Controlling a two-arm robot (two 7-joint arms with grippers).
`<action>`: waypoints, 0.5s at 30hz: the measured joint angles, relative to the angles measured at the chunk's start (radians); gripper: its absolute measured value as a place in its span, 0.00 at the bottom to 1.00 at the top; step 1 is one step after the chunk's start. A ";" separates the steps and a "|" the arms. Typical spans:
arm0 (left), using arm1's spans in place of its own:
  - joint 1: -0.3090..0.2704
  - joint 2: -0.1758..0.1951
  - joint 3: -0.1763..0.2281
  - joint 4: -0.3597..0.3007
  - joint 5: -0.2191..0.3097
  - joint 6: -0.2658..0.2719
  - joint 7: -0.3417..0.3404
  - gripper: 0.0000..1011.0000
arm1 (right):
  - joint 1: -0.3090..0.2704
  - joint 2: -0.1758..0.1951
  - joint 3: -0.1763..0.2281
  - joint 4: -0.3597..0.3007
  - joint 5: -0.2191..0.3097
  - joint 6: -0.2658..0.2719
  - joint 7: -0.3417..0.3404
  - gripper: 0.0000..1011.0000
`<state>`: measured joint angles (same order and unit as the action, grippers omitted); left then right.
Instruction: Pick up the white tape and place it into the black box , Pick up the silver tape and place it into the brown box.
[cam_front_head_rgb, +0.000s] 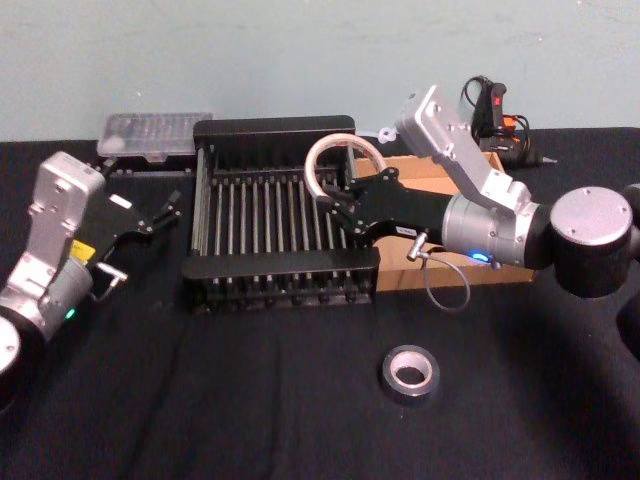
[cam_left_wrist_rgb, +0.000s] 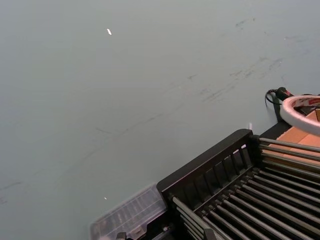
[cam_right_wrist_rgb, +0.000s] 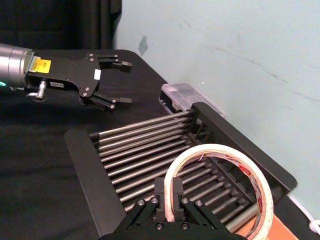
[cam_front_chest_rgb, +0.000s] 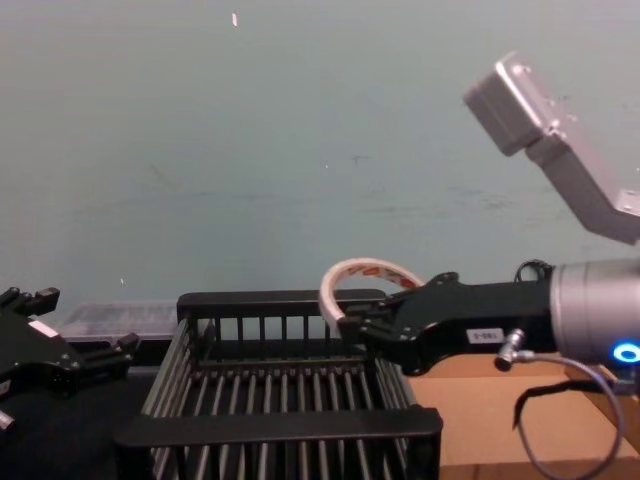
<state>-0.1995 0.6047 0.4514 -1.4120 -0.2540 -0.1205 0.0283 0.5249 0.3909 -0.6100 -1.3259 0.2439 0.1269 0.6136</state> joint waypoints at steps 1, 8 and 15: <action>0.000 0.000 0.000 0.000 0.000 0.000 0.000 0.99 | 0.003 -0.003 -0.002 0.004 -0.001 -0.001 0.001 0.09; 0.000 0.000 0.000 0.000 0.000 0.000 0.000 0.99 | 0.027 -0.025 -0.022 0.036 -0.010 -0.007 0.007 0.09; 0.000 0.000 0.000 0.000 0.000 0.000 0.000 0.99 | 0.038 -0.035 -0.028 0.049 -0.014 -0.012 0.009 0.09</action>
<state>-0.1995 0.6047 0.4514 -1.4120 -0.2539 -0.1205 0.0283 0.5631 0.3561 -0.6383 -1.2765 0.2300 0.1145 0.6226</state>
